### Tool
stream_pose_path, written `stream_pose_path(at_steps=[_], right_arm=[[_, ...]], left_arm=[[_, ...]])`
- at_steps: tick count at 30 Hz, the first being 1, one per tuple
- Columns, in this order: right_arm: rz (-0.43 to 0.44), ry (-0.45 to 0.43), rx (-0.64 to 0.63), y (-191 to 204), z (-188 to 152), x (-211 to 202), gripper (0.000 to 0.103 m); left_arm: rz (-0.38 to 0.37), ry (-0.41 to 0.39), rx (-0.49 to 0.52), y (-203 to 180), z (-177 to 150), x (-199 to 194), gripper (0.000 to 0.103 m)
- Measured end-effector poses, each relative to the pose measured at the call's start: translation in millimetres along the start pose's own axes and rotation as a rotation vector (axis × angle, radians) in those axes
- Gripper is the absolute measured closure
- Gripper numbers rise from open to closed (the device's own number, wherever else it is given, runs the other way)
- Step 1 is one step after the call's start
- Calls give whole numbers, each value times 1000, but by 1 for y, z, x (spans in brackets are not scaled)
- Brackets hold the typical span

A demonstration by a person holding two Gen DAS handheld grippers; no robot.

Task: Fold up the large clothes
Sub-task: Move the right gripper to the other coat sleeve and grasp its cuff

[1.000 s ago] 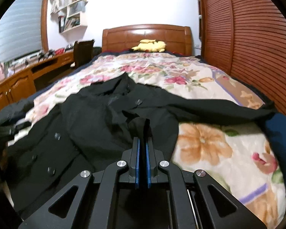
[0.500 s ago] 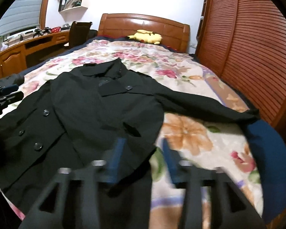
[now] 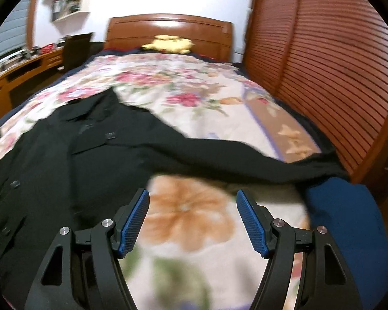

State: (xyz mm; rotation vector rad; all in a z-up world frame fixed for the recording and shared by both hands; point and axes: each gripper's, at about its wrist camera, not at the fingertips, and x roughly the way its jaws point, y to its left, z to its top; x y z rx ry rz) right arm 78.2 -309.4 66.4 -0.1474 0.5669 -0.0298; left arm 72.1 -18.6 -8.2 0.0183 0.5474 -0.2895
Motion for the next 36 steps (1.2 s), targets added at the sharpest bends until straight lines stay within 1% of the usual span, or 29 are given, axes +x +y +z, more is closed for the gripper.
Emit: stream_pose_path(at_steps=[6,10,12,17,20,24,27,30,31,32,33,34,35,36], right_arm=[[-140,68,84,-71,29,41,31],[-182,98,188,-115,42,61,31],[-194,112,226,-128,49,73,31],[-221,139,278,-140,61,89,31],[-242,163,305,-147,64,102,31],[-245,204,365,-156,60,122,31],[-263,252,346,-156,57,141,31],[-281,271,329,-155,54,150,31],[-287,282,326,-154,52,154,33],[-302,303,311,-153,50,160,38],[-317,324,290,-151,48,164,41],[-331,339,271,-149,45,168,48],[-342,347,260,-148,42,171,60],[-353,345,257,-149,40,173,66]], left_arm=[[-10,4,24,-6,2,3,21],[-16,13,37,-11,2,8,21],[-18,15,39,-12,3,10,21],[-30,27,38,-14,4,13,21],[-32,33,38,-15,4,14,21],[-32,42,40,-16,4,17,21],[-33,46,45,-17,4,18,21],[-33,49,45,-18,4,19,21],[-33,48,46,-18,4,19,21],[-34,47,46,-17,4,19,21],[-34,45,46,-18,4,18,21],[-34,44,45,-17,4,18,21],[-33,44,44,-17,4,18,21],[-33,44,43,-17,4,18,21]])
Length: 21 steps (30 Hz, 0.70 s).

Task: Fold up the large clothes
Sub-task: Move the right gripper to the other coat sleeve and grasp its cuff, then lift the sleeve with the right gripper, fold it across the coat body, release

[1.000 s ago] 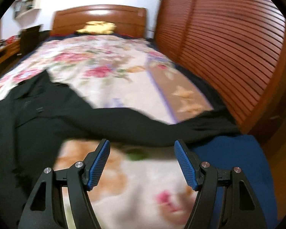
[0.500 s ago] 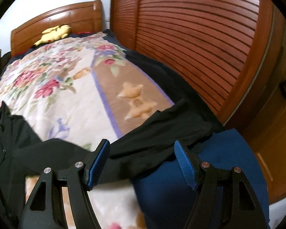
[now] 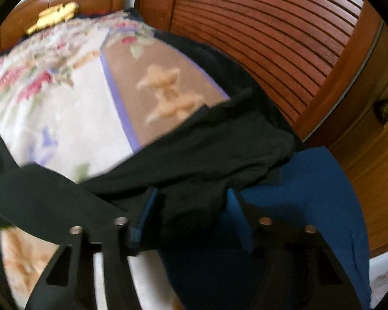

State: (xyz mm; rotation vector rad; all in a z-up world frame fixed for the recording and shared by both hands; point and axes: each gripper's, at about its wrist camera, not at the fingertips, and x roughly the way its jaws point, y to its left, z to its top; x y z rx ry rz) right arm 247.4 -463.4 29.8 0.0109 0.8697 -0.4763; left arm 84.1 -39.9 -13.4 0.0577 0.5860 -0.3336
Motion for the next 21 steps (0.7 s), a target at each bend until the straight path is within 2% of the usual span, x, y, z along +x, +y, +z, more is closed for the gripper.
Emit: stream_pose_path(at_steps=[2,4,6,14,21], right_arm=[[3,-15,-11,-1,0,0,86],[20,-29,-41,4,0,-2,94],[10,-66,-75,10,1,-13,97],[73,-240,-133,33,0,-67,98],[142,-333,-237,71,-12,-104,99]], left_arm=[[0,1,-2,0,0,0,21],[1,1,-5,1,0,0,21],[1,0,-5,0,1,0,21],[3,-8,-13,4,1,-2,21],[15,-19,-26,9,1,-7,21]])
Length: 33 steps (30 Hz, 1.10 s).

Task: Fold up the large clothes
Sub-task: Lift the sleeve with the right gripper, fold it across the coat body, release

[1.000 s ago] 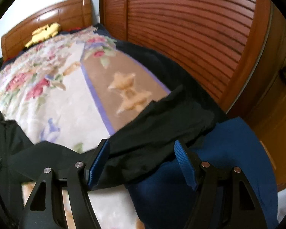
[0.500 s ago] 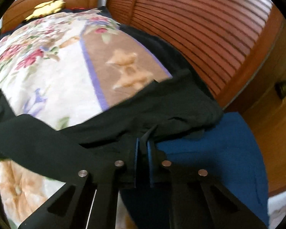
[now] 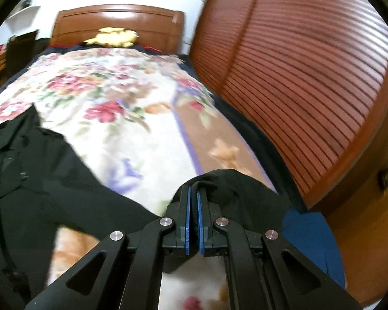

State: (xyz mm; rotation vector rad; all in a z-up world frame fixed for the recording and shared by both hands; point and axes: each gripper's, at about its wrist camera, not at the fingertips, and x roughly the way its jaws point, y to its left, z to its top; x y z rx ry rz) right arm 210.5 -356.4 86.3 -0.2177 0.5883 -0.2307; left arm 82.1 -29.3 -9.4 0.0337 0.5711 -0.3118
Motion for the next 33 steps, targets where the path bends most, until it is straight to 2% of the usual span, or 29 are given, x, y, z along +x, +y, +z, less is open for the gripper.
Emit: stream_pose_path(at_steps=[11,14,18,29,33], right_arm=[[183,-183,-191,103,11,-75,99],[220,-204,-250,134,8,-86,99],[272,-219,-294,157,3,-91,99],[436,-294,-392,187,-5,-138,99],[498,-306,-422,181,-11,-143,99]], left_arm=[[27,-15,-28,19,-1,-9,21],[38,-19,-34,23,-2,-11,21],[47,-23,-39,29,-3,-14,21],[82,-41,-75,54,-4,-24,21],[93,-46,-86,61,-5,-28,21]])
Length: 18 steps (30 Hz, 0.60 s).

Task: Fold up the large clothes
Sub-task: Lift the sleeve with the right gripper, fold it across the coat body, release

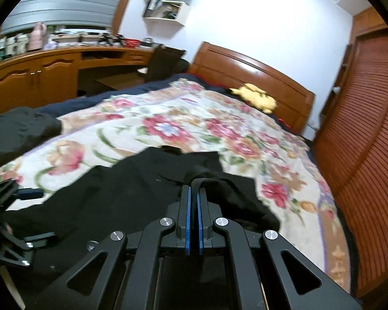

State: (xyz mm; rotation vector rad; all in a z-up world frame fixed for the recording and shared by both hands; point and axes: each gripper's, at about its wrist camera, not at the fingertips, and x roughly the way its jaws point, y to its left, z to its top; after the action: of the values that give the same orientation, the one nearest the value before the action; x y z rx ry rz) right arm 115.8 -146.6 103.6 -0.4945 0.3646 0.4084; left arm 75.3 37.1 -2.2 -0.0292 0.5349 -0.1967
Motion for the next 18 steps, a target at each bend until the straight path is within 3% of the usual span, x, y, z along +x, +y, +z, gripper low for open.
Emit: stream_pose_path(at_steps=[5,12,15,17,18], right_arm=[[43,21,-28,1,-10,-2,99],[102,66,43,-18,-28,4,99],[121,74,59,-24,-32,0,88],[101,72,47,-24,-34,-5,71],[90,68,40,-19,-33,-3,70]], left_arm=[[10,-2,-5,7,-1,-2,21],[15,-3,-6,12,-2,-3,21],[17,-4,-11,13,-1,-3,21],[16,-3,-12,14,-2,-3,21],[16,-2,-9,13,-2,-3,21]])
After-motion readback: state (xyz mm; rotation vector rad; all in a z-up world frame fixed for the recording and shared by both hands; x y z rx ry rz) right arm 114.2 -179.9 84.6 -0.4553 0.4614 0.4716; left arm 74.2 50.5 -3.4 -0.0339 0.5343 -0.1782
